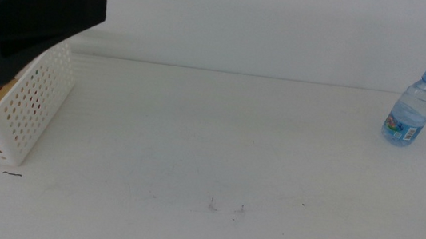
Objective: Use arms to grab the bottles and put them into the dustbin to the left of the table.
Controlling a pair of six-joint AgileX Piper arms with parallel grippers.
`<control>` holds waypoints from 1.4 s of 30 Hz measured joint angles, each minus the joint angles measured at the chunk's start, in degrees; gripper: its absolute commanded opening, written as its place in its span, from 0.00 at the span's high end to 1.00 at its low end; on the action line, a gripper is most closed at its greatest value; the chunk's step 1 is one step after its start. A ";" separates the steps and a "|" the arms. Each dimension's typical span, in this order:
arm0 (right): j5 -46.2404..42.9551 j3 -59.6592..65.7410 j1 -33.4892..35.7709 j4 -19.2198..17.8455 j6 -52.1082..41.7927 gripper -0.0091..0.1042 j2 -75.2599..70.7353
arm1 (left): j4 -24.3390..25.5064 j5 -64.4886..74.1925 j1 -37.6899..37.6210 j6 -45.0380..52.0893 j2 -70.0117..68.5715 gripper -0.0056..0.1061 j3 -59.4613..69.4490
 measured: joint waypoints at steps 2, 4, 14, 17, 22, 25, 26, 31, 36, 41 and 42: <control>0.00 0.00 0.00 0.00 0.00 0.10 0.00 | 0.00 0.12 0.04 -0.22 0.00 0.11 0.00; 0.00 0.00 0.00 0.00 0.00 0.10 0.00 | 0.00 0.86 0.04 -0.22 0.00 0.11 0.00; 0.00 0.00 0.00 0.00 0.00 0.10 0.00 | 0.00 4.93 0.04 -0.45 0.00 0.11 -2.64; 0.00 0.00 0.00 0.00 0.00 0.10 0.00 | 0.00 5.44 0.04 -0.45 -0.09 0.11 -2.67; -0.74 0.00 0.00 0.00 0.00 0.10 0.00 | 0.00 5.56 0.04 -0.45 -0.13 0.11 -2.67; -4.43 0.00 0.00 -1.90 -0.76 0.10 0.00 | 0.00 5.56 0.04 -0.45 -0.13 0.11 -2.77; -5.44 0.00 0.00 -2.07 -0.76 0.10 0.00 | 0.00 5.56 0.04 -0.45 -0.13 0.11 -2.77; -8.86 0.00 0.00 -4.30 0.07 0.10 3.77 | 0.00 5.56 0.04 -0.45 -0.13 0.11 -2.77; -21.06 0.00 0.00 -4.20 -0.58 0.10 16.90 | 0.00 5.56 0.04 -0.45 -0.22 0.11 -2.77; -34.48 0.00 0.00 4.58 -6.77 0.10 34.37 | 0.00 5.56 0.04 -0.45 -0.22 0.11 -2.77; -38.06 0.00 0.00 7.04 -7.68 0.10 38.22 | 0.00 5.56 0.04 -0.45 -0.22 0.11 -2.77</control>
